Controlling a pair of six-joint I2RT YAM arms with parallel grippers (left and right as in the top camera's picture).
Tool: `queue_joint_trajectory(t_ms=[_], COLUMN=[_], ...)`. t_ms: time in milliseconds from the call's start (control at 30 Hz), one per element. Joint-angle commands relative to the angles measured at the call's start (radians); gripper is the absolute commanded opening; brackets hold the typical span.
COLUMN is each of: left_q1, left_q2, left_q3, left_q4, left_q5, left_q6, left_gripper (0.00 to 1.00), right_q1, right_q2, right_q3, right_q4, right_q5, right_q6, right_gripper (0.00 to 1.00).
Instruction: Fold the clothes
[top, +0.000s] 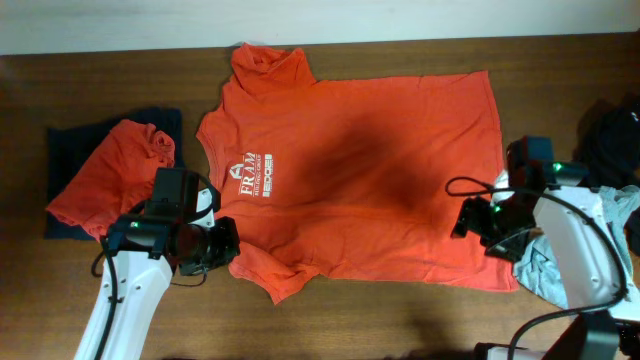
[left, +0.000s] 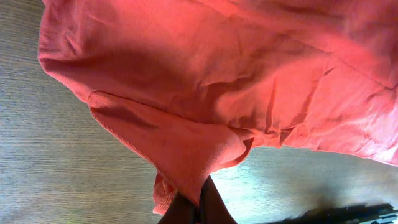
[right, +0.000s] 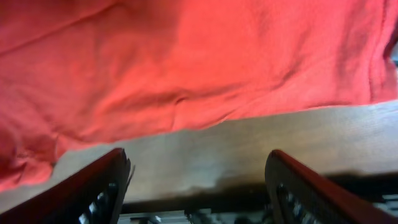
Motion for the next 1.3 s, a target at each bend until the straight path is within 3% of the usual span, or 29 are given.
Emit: queue_joint_trajectory(t_ms=[0, 300, 767, 900, 1267], left_q1=[0.003, 0.003, 0.003, 0.003, 0.003], left_q2=[-0.002, -0.002, -0.002, -0.002, -0.002], left_q3=[0.019, 0.019, 0.019, 0.019, 0.019], left_q4=[-0.001, -0.001, -0.001, 0.0, 0.007], left_q5=[-0.015, -0.015, -0.015, -0.015, -0.015], left_q6=[0.019, 0.019, 0.019, 0.019, 0.02], left_gripper=[0.01, 0.01, 0.0, 0.01, 0.01], right_q1=[-0.006, -0.007, -0.156, -0.212, -0.215], right_q2=[-0.003, -0.003, -0.003, -0.003, -0.003], right_q3=[-0.068, -0.24, -0.348, -0.377, -0.378], right_q4=[0.026, 0.142, 0.24, 0.284, 0.367], right_q5=[0.018, 0.088, 0.088, 0.072, 0.074], right_q6=[0.079, 0.233, 0.252, 0.252, 0.252], right_gripper=[0.73, 0.73, 0.72, 0.66, 0.66])
